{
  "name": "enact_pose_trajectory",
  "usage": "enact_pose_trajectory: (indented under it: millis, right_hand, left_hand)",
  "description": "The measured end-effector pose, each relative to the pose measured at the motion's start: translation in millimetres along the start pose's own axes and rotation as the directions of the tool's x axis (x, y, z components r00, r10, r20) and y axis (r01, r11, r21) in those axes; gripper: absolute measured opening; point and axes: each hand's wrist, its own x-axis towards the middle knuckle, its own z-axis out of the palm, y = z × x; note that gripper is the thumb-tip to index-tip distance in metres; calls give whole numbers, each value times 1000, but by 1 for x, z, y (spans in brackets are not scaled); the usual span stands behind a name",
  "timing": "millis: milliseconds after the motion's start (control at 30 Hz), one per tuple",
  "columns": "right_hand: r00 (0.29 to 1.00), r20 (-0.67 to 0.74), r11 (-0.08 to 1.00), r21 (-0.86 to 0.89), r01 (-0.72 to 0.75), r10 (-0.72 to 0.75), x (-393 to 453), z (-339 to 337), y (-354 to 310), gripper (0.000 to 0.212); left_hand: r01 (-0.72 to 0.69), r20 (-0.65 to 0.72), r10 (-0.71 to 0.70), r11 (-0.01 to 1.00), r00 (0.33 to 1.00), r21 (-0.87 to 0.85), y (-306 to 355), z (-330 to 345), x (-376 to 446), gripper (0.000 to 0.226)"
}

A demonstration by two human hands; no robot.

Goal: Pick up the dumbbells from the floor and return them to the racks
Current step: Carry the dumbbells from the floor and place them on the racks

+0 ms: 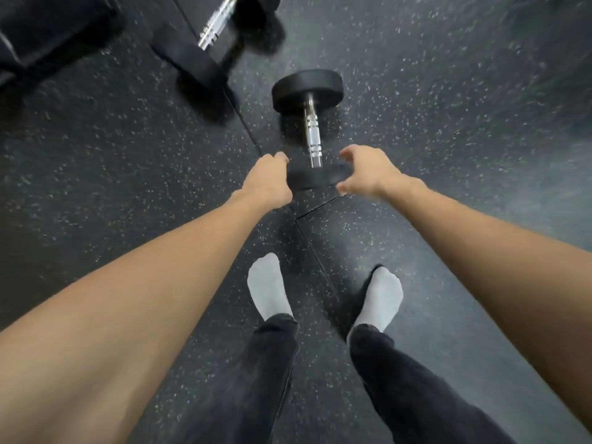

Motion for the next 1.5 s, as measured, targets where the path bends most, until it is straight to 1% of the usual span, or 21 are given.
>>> enact_pose_trajectory:
  millis: [100,167,233,333,400,467,533,600,767,833,900,967,1033,1100,1167,1267,1333,1367,1400,1467,1500]
  right_hand:
    - [1000,-2,998,-55,-31,31,38,32,14,70]
    - [999,-25,998,-54,-27,26,56,46,22,77]
    - [997,-79,1000,-11,6,-7,69,59,31,76]
    - [973,-219,987,122,105,-77,78,74,49,63]
    - [965,-239,977,156,146,-106,78,72,54,61]
    - [977,-197,982,152,113,-82,75,63,50,61]
    - [983,-179,976,204,78,-41,65,50,39,59]
    - [986,-163,963,261,75,-32,50,31,26,56]
    - [999,-23,924,379,48,-42,12,-15,2,72]
    - [997,69,881,473,6,-44,-2,-19,-2,66]
    - [985,170,833,549,-66,-33,-14,-16,-1,55]
    - [974,225,773,615,-156,17,-23,-5,1,42]
    - [962,265,716,658,-235,72,-25,11,4,34]
    - [940,316,678,664,-316,129,-28,32,13,41]
    - [924,349,617,696,-368,158,-35,55,29,43]
    - [930,322,522,771,-365,175,-53,93,42,61]
    - [942,282,433,837,-334,182,-58,104,38,57]
    - [943,281,382,863,-330,179,-56,104,37,56]
    - [940,296,361,869,-339,171,-54,102,36,56]
    - [931,330,411,836,-364,155,-48,96,35,68]
    - [931,331,462,809,-364,153,-48,94,35,81]
  left_hand:
    - [-40,6,40,999,999,7,-12,33,35,75]
    - [-60,27,59,998,998,19,-11,48,56,73]
    - [-77,35,76,997,996,26,-14,59,72,74]
    - [-165,-34,164,986,986,-34,-28,67,87,60]
    - [-196,-27,194,978,981,-76,-34,65,85,57]
    - [-188,7,189,980,982,-68,-30,55,82,56]
    - [-163,33,165,985,986,-55,-20,34,72,45]
    - [-142,52,148,985,988,-95,-11,7,58,37]
    - [-24,100,49,972,994,-235,10,-50,22,53]
    - [49,165,7,941,986,-334,14,-58,11,50]
    - [130,268,5,866,963,-484,13,-55,3,49]
    - [199,325,-21,827,946,-526,11,-42,-6,63]
    - [273,335,-84,776,938,-568,5,-19,-11,72]
    - [354,373,-142,722,917,-594,-1,2,-16,79]
    - [403,421,-159,701,893,-589,-10,19,-24,75]
    - [407,400,-168,646,901,-645,-25,39,-50,65]
    - [376,355,-159,598,921,-708,-34,46,-59,66]
    - [371,356,-149,597,923,-712,-36,46,-57,68]
    - [374,376,-136,626,917,-685,-38,43,-54,71]
    - [362,430,-100,725,897,-586,-37,32,-49,75]
    - [345,450,-84,767,889,-540,-37,29,-47,74]
